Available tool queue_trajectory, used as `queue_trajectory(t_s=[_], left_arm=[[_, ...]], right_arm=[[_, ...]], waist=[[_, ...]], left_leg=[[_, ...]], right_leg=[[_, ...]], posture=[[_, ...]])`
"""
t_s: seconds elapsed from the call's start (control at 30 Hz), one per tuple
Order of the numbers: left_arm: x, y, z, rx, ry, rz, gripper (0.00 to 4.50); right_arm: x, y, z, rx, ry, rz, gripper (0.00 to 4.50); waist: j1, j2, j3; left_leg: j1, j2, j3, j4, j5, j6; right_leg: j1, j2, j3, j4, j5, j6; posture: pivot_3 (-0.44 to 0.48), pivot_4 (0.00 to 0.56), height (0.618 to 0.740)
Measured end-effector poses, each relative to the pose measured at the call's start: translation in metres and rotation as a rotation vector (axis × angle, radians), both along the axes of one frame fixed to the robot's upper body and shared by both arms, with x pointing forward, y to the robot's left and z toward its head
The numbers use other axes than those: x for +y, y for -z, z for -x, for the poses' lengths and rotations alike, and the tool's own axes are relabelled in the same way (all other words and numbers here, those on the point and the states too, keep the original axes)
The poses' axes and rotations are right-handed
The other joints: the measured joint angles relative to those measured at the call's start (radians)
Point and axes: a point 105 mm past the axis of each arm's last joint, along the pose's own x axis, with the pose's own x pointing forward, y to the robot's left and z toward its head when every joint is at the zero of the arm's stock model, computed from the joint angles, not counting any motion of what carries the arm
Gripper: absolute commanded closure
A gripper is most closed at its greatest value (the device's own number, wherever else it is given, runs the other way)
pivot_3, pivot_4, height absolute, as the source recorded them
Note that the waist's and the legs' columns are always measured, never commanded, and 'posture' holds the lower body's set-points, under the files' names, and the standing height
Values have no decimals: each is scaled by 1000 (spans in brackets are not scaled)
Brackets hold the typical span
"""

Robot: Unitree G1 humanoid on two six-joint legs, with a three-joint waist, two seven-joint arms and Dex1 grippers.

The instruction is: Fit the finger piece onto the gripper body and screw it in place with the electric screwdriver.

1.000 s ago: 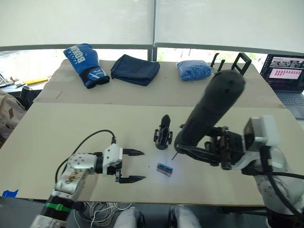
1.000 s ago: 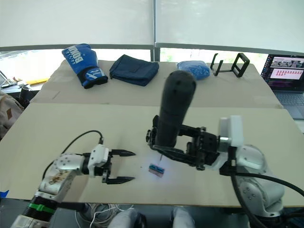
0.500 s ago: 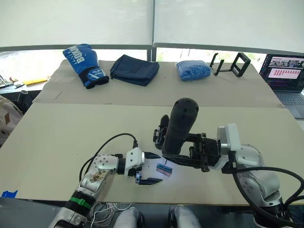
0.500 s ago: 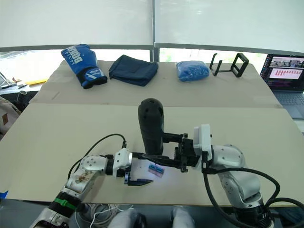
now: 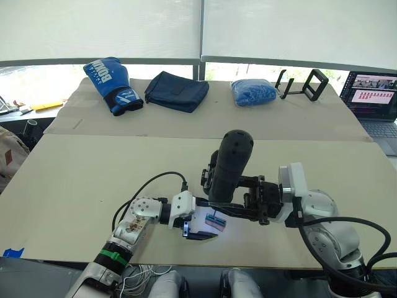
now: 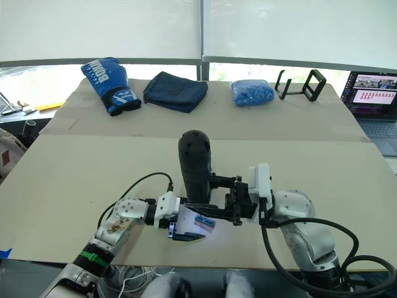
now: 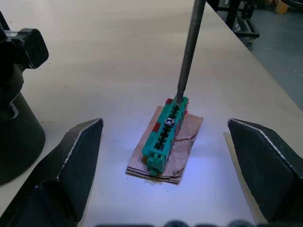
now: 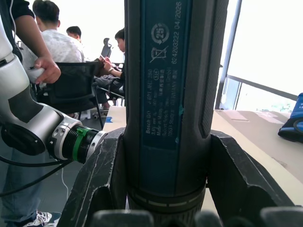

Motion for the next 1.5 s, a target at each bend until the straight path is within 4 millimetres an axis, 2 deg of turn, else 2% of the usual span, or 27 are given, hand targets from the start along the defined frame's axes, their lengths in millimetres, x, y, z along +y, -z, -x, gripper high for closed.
queue_trajectory(t_s=[0.7,1.5], left_arm=[[-4,6,1,7,16,-76,71],[-3,8,0,11,1,-74,71]], right_arm=[[-3,10,-6,24,6,30,2560],[1,10,-9,15,-5,38,2560]], waist=[[0,0,-2],[-1,0,-2]], left_leg=[[3,0,0,0,0,0],[5,0,0,0,0,0]], right_leg=[[2,0,1,0,0,0],[3,-1,2,1,0,0]], posture=[[0,150,740],[0,150,740]])
